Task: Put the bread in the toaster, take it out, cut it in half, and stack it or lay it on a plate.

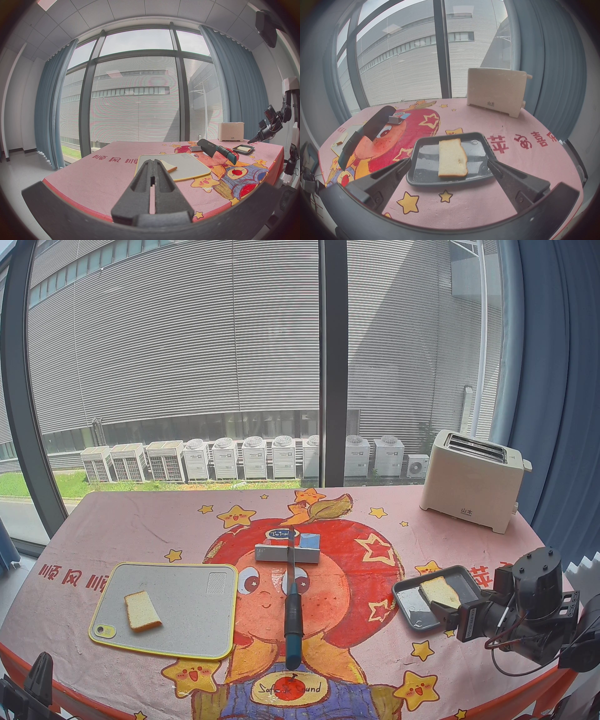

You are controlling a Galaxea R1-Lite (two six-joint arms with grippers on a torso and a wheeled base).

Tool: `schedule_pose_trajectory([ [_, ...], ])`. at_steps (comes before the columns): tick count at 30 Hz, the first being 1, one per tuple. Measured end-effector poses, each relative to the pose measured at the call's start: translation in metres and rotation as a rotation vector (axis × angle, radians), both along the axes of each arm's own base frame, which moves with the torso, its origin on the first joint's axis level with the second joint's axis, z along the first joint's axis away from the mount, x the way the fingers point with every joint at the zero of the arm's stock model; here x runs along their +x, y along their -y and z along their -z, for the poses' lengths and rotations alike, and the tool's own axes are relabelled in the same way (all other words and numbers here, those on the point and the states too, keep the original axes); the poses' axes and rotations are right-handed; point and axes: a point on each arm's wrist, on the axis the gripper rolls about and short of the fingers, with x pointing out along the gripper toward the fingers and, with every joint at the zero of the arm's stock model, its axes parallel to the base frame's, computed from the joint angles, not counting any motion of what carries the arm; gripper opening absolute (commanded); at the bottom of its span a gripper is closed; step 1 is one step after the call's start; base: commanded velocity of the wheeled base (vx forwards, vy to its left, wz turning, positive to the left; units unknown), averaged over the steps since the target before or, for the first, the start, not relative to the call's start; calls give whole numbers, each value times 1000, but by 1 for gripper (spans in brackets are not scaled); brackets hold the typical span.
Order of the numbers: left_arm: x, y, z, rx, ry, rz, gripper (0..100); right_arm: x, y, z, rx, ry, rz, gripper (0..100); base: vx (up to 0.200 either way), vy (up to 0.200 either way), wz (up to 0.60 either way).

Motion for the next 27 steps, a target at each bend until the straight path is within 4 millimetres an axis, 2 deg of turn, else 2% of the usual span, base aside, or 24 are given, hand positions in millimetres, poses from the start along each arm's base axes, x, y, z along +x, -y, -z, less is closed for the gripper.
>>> schedule_pose_trajectory([
  [9, 0, 0, 0, 0, 0, 1, 0, 5, 11, -20, 31, 138, 18, 100, 0, 0, 0],
  [27, 0, 0, 0, 0, 0, 1, 0, 27, 53, -32, 45, 266, 145, 100, 0, 0, 0],
])
